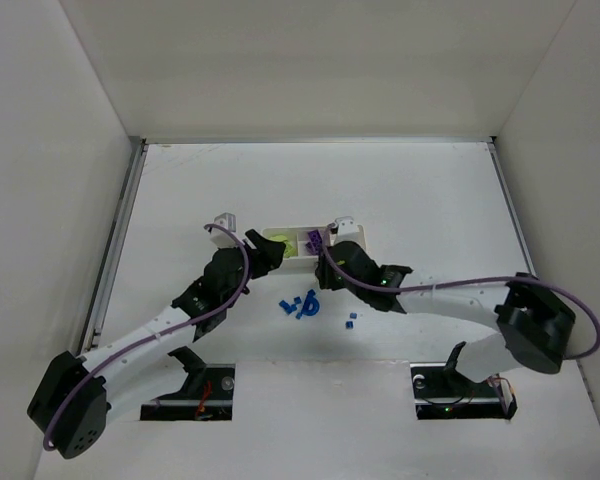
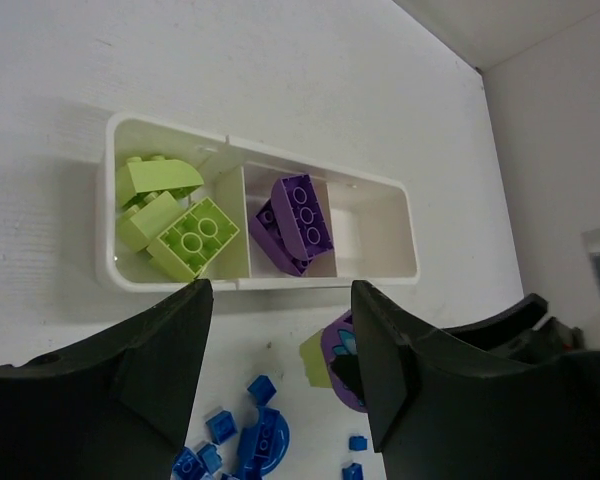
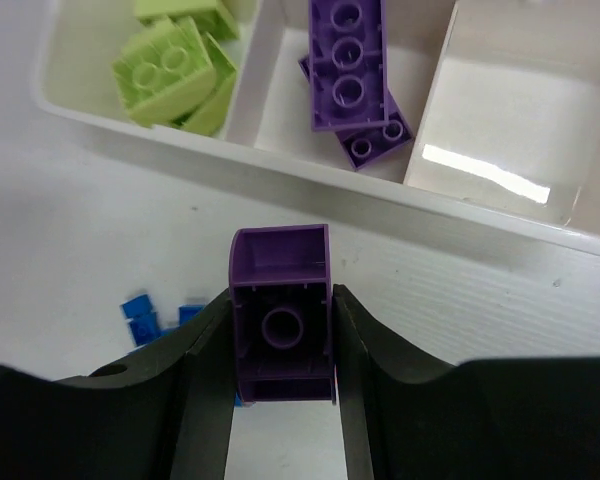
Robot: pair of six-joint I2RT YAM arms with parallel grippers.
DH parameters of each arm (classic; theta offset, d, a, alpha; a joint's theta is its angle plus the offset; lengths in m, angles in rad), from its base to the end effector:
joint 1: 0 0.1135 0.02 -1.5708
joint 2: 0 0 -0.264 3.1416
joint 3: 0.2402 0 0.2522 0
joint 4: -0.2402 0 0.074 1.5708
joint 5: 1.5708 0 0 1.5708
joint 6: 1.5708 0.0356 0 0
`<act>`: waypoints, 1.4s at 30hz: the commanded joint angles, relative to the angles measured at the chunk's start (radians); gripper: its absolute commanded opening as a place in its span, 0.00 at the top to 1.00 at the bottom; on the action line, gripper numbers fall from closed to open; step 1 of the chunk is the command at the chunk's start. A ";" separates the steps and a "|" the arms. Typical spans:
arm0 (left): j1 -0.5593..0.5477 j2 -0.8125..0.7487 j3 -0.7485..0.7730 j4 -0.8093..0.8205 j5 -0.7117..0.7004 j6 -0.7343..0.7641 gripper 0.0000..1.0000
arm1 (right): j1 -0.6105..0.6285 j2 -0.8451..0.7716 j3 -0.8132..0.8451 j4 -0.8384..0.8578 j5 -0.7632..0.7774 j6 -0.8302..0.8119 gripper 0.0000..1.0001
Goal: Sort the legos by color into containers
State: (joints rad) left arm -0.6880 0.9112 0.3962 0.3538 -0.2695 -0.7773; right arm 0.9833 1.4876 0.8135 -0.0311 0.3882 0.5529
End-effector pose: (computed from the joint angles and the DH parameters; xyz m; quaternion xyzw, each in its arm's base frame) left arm 0.1666 -0.1247 0.2363 -0.1206 0.7502 -0.3533 0.5457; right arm 0.1821 0.2492 0.2012 -0.1112 0.8875 0.1600 0.4176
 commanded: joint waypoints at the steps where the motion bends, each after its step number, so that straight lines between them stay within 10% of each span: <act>1: -0.011 -0.024 0.021 0.033 0.033 -0.059 0.45 | -0.021 -0.154 -0.040 0.118 -0.014 0.034 0.69; 16: -0.020 -0.015 -0.022 0.292 0.164 -0.270 0.47 | -0.251 -0.147 -0.224 0.795 -0.483 0.537 0.69; 42: 0.029 0.014 -0.063 0.418 0.147 -0.321 0.57 | -0.251 0.200 -0.238 1.396 -0.558 0.987 0.69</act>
State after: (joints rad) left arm -0.6655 0.9329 0.3477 0.6605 -0.1154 -1.0859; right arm 0.7322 1.6619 0.5720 1.2102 -0.1467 1.4700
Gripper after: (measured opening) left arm 0.441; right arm 0.438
